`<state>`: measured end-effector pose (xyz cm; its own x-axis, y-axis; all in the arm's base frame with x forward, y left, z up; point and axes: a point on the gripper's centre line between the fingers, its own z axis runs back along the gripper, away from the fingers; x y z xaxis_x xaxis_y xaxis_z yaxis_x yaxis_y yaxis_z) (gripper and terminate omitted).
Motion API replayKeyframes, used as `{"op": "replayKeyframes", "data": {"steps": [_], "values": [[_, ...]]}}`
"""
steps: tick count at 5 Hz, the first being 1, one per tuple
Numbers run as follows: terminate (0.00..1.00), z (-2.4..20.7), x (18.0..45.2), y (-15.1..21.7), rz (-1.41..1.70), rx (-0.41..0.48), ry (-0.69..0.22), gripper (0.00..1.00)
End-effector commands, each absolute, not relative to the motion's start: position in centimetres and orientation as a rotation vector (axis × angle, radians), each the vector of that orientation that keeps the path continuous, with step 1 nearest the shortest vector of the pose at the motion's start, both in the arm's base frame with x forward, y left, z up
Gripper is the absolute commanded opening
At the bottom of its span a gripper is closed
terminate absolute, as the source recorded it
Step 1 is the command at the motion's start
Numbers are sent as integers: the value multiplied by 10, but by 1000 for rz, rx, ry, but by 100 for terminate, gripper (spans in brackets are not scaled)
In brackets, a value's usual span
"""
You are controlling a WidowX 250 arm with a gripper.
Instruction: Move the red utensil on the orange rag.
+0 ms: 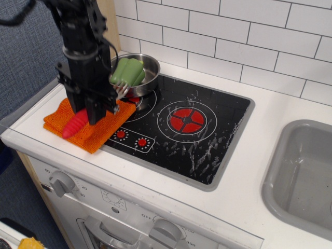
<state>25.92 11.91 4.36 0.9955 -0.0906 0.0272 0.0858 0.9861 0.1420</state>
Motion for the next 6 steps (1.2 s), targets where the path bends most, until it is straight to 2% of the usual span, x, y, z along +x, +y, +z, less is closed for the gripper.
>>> {"op": "replayKeyframes", "data": {"steps": [1,2,4,6], "values": [[0,39,264,141,-71,206,-22,0],[0,44,255,151,-15,245,-11,0],[0,51,243,154,55,222,-38,0],[0,45,246,154,42,192,19,0]]}}
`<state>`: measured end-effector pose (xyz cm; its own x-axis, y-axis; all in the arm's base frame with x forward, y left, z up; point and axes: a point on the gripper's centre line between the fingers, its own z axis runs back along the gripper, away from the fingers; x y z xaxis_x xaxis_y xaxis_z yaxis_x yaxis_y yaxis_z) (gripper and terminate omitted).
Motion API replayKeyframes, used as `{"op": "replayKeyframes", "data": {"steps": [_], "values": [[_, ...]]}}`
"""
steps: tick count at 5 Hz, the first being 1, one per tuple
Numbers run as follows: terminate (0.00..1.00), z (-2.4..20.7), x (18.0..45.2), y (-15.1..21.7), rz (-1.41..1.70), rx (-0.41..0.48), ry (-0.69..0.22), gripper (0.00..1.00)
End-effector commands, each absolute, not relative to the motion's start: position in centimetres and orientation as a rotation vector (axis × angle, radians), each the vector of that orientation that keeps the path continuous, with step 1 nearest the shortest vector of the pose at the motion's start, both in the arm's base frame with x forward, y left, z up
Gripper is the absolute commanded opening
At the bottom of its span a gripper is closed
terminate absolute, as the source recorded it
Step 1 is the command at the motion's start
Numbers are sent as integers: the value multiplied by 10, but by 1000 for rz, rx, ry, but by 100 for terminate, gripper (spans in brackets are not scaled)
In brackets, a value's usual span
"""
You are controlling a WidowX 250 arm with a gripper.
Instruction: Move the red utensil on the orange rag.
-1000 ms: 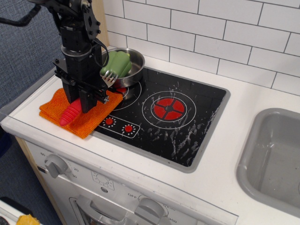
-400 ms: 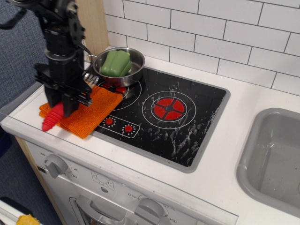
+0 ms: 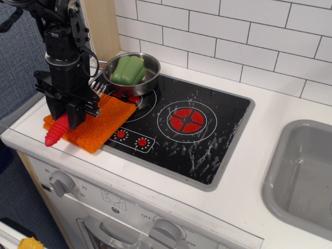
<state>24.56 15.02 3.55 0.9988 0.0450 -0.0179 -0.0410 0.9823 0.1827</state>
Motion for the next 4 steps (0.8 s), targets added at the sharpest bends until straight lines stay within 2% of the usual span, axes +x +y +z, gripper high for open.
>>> {"op": "replayKeyframes", "data": {"steps": [1,2,4], "values": [[0,44,248,153,21,183,29,100],[0,50,250,153,3,182,10,100],[0,78,255,136,-78,180,-66,100]]}}
